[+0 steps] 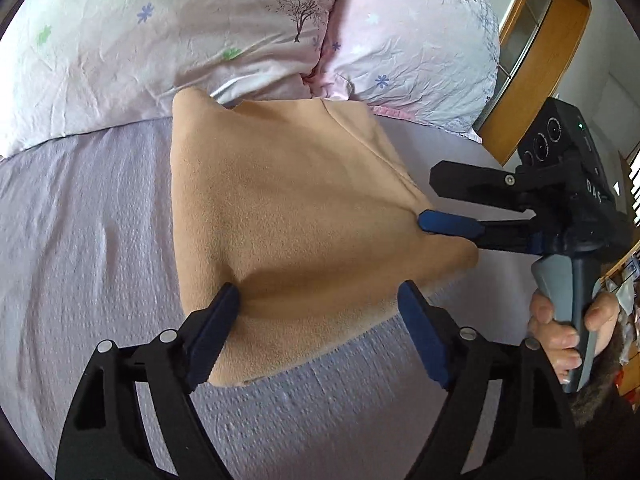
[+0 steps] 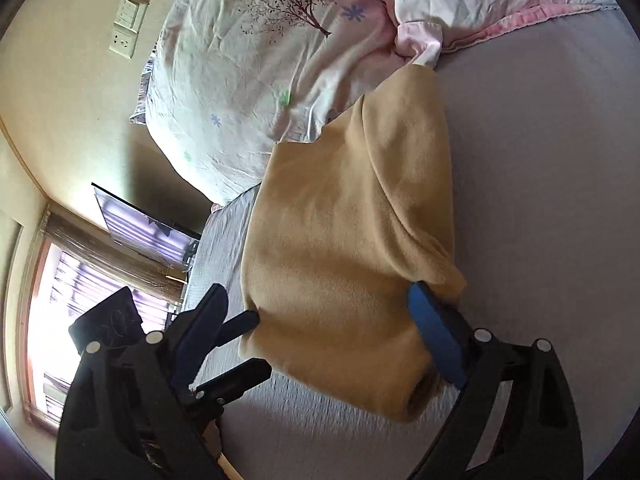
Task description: Fold small clothes
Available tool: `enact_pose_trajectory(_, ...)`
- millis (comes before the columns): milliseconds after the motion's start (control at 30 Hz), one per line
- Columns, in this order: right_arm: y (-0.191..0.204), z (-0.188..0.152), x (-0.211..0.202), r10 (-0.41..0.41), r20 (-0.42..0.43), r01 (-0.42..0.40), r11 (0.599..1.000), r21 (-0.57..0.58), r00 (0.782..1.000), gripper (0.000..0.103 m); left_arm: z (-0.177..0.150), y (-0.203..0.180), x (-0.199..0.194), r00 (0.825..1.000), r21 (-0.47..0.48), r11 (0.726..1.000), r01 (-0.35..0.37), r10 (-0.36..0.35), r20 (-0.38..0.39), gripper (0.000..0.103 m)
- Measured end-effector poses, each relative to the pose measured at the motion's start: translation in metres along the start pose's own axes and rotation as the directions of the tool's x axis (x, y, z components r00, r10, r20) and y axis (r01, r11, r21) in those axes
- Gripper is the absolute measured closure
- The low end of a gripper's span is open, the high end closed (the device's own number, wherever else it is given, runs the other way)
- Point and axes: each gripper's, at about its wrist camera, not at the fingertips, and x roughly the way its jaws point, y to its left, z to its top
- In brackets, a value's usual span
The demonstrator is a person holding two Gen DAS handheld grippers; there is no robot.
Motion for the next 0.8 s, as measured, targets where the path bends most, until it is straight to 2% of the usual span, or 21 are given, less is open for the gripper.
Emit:
enact_pose_trajectory(33,0.009,-0.006,-0.011,-0.018,0.036,0.020,0.999,-0.042,0.999,0.011,-0.004,-0.001,-0.007,1.000,0.000,1.000,-0.017,0.017,0.012,0.017)
enact_pose_trajectory(67,0.018,-0.009,-0.021,-0.043,0.070,0.049,0.995,-0.084,0.997,0.006,-0.010,0.001,-0.018,0.998,-0.002,0.998,-0.056,0.056,0.027,0.008)
enact_pose_trajectory(100,0.025,-0.017,-0.031,-0.089,0.109,0.102,0.988,-0.120,0.990,0.002,-0.015,0.003,-0.025,0.994,-0.006,0.994,-0.105,0.105,0.044,0.004)
enact_pose_trajectory(167,0.035,-0.037,-0.045,-0.236,0.178,0.267,0.948,-0.174,0.955,0.002,-0.026,0.010,-0.037,0.974,-0.027,0.976,-0.217,0.219,0.063,0.001)
enact_pose_trajectory(233,0.033,-0.048,-0.043,-0.388,0.181,0.420,0.885,-0.200,0.904,0.002,-0.036,0.014,-0.038,0.960,-0.037,0.960,-0.278,0.279,0.037,0.001)
enact_pose_trajectory(267,0.032,-0.056,-0.042,-0.424,0.174,0.454,0.864,-0.216,0.889,0.002,-0.039,0.016,-0.034,0.957,-0.036,0.956,-0.290,0.291,0.020,0.001)
enact_pose_trajectory(400,0.025,-0.080,-0.018,-0.479,0.137,0.498,0.826,-0.265,0.867,0.002,-0.047,0.021,-0.019,0.949,-0.033,0.949,-0.314,0.313,-0.032,0.001)
enact_pose_trajectory(567,0.028,-0.085,0.015,-0.542,0.110,0.547,0.777,-0.313,0.833,0.002,-0.048,0.028,-0.006,0.939,-0.045,0.940,-0.339,0.334,-0.082,0.001)
enact_pose_trajectory(667,0.029,-0.090,0.026,-0.576,0.089,0.569,0.752,-0.332,0.813,0.002,-0.052,0.025,-0.004,0.927,-0.022,0.929,-0.370,0.367,-0.083,0.001)
enact_pose_trajectory(733,0.031,-0.096,0.031,-0.607,0.100,0.598,0.719,-0.354,0.789,0.002,-0.053,0.023,-0.003,0.924,-0.014,0.927,-0.376,0.374,-0.078,0.001)
enact_pose_trajectory(800,0.030,-0.099,0.031,-0.609,0.111,0.603,0.713,-0.357,0.786,0.002,-0.053,0.023,-0.004,0.926,-0.012,0.928,-0.373,0.372,-0.073,0.001)
